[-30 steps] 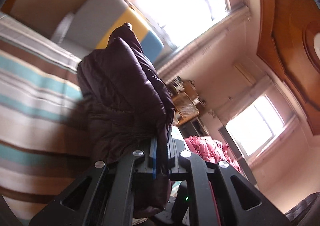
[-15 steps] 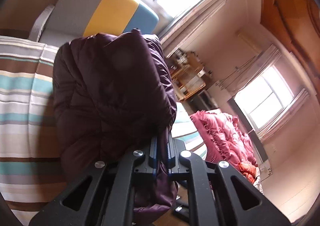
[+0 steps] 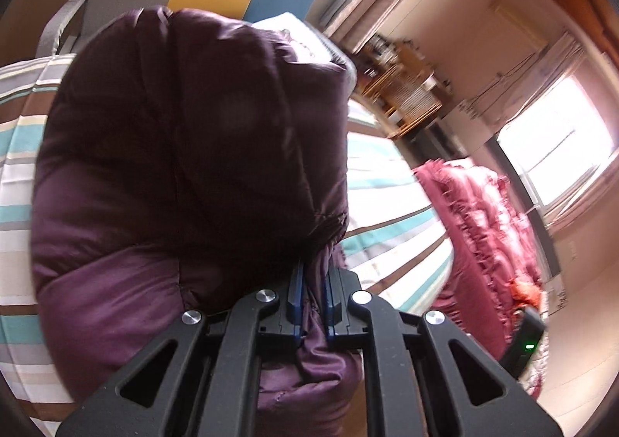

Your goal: Fold large clothes

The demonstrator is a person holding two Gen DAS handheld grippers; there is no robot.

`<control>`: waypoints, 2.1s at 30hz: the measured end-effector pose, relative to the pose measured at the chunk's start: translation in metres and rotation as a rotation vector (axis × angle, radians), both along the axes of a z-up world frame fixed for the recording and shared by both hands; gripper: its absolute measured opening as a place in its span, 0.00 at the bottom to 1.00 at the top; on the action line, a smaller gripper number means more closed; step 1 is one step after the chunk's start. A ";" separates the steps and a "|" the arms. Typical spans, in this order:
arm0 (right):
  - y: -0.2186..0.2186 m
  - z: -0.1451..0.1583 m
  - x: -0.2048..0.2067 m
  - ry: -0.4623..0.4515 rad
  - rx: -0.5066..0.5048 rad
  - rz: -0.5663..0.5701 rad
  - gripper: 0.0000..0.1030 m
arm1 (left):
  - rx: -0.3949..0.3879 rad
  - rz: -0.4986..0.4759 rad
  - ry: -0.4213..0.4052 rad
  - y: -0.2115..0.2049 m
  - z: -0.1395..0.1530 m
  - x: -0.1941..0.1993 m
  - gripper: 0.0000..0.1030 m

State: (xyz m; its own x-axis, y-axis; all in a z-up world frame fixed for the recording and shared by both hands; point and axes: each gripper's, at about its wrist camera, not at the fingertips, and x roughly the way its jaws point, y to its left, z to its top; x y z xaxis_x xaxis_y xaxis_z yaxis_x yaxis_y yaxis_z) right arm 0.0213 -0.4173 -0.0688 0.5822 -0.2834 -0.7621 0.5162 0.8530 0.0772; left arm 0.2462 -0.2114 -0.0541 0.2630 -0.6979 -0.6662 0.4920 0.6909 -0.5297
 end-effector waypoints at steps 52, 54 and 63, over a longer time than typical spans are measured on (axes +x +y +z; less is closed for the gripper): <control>0.127 0.103 0.076 -0.091 0.007 0.610 0.32 | -0.015 0.259 -0.057 0.195 -0.023 -0.036 0.41; 0.127 0.094 0.077 -0.060 0.007 0.619 0.21 | -0.015 0.240 -0.061 0.187 -0.024 -0.039 0.38; 0.100 0.074 0.052 -0.014 0.022 0.559 0.08 | 0.020 0.182 -0.119 0.157 -0.013 -0.052 0.35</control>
